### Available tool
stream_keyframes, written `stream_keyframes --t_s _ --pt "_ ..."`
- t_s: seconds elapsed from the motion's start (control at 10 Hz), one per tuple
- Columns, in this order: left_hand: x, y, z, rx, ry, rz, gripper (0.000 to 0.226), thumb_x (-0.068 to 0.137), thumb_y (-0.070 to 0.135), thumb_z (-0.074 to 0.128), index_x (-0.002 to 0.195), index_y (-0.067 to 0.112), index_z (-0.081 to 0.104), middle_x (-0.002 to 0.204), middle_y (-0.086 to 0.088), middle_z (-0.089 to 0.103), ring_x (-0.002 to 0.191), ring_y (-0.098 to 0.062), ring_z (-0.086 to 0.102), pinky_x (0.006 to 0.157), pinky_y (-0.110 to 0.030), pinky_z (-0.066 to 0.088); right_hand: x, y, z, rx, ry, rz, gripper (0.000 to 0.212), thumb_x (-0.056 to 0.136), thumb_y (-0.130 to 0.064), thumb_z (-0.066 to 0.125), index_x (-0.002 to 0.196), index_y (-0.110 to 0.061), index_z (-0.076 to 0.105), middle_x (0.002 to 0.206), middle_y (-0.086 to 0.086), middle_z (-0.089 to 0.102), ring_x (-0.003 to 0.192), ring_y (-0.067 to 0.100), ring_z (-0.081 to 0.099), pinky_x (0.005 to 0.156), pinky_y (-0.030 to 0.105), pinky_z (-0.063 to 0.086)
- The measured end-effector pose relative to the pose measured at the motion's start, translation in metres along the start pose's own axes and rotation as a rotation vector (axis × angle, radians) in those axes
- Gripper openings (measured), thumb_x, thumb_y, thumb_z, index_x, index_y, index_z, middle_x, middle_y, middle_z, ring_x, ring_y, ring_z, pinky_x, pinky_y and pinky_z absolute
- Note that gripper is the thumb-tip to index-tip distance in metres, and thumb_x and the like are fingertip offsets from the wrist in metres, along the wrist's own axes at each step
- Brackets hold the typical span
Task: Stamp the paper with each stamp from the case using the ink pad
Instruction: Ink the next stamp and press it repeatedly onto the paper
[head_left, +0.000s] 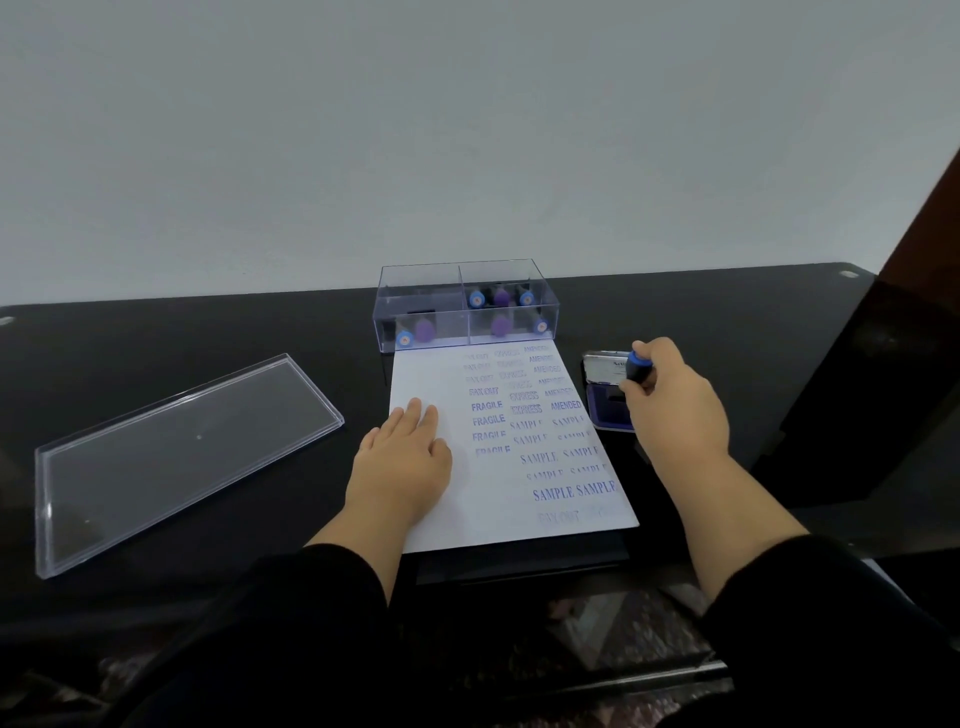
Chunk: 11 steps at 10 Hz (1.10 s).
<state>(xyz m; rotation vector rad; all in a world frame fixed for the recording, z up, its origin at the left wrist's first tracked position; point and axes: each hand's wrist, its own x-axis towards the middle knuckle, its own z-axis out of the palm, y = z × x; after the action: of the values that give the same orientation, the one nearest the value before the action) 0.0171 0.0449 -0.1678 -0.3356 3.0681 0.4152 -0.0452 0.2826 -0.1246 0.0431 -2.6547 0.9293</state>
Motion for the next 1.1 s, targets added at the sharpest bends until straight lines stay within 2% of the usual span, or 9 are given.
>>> stream_keyframes --t_s 0.2,0.6,1.1 --pt "-0.0003 0.0010 0.0004 -0.003 0.001 -0.002 0.053 0.102 0.029 0.016 0.153 0.021 0.006 0.160 0.004 -0.003 0.147 -0.013 -0.001 0.118 -0.033 0.000 0.0045 0.0067 -0.0004 -0.041 -0.023 0.009 0.032 0.094 -0.017 0.053 0.125 -0.021 0.047 0.105 0.006 0.062 0.082 0.021 0.050 0.061 0.031 0.041" --pt "0.0001 0.0012 -0.0006 0.003 -0.011 0.000 0.053 0.102 0.029 0.016 0.153 0.021 0.006 0.160 0.004 -0.002 0.147 -0.013 -0.001 0.119 -0.034 0.001 0.0055 0.0077 0.0043 -0.109 -0.071 0.047 0.027 0.094 -0.018 0.052 0.120 -0.024 0.045 0.096 0.006 0.060 0.079 0.024 0.053 0.057 0.031 0.040" --pt "0.0006 0.0000 0.0003 0.002 -0.020 -0.009 0.052 0.102 0.030 0.016 0.153 0.022 0.006 0.160 0.004 -0.003 0.147 -0.012 -0.001 0.118 -0.033 0.000 0.0049 0.0072 0.0034 -0.107 -0.088 0.035 0.026 0.095 -0.017 0.050 0.119 -0.024 0.044 0.094 0.007 0.060 0.078 0.025 0.053 0.056 0.031 0.040"
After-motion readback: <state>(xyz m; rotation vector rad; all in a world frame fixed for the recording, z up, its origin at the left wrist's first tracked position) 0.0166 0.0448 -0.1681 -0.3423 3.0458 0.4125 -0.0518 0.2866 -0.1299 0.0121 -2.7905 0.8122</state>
